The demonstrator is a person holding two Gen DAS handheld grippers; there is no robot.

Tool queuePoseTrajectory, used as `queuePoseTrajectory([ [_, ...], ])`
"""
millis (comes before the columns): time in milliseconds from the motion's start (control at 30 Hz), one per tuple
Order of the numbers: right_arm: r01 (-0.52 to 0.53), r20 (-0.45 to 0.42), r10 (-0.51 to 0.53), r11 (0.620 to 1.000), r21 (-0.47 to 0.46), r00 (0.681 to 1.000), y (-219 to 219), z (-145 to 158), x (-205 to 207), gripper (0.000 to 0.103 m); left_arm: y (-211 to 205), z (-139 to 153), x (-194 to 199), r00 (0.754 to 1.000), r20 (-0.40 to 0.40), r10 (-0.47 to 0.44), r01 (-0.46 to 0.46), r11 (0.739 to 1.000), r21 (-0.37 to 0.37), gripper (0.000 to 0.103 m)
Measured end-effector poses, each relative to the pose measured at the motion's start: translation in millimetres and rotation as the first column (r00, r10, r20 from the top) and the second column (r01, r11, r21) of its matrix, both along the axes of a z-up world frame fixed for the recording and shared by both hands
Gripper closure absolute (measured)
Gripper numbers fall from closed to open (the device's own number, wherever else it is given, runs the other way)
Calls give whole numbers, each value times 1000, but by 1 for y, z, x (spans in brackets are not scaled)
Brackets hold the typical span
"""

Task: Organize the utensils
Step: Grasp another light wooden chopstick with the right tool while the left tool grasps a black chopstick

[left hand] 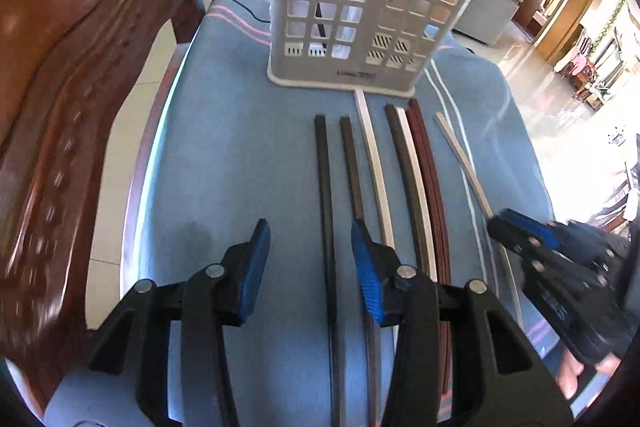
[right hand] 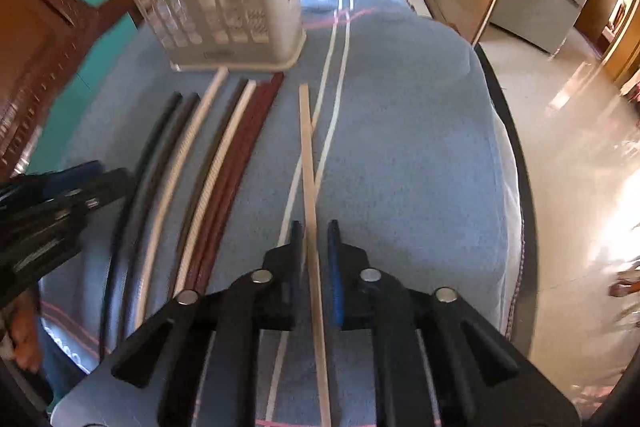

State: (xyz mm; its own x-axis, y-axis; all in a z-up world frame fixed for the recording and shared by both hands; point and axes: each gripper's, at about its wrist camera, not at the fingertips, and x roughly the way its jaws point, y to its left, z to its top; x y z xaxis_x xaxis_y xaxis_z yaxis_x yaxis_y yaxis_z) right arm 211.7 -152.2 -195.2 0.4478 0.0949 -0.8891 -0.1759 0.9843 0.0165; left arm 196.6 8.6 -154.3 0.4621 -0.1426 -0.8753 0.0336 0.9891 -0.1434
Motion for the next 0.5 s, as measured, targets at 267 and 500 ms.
queuePoseTrajectory([
  [267, -13, 20, 14, 999, -31, 1000, 1, -10, 28, 78, -9, -11, 36, 997, -64, 32, -28, 998, 57, 60],
  [500, -25, 50, 28, 998, -66, 998, 17, -10, 45, 74, -27, -11, 45, 998, -54, 25, -18, 992, 125, 59],
])
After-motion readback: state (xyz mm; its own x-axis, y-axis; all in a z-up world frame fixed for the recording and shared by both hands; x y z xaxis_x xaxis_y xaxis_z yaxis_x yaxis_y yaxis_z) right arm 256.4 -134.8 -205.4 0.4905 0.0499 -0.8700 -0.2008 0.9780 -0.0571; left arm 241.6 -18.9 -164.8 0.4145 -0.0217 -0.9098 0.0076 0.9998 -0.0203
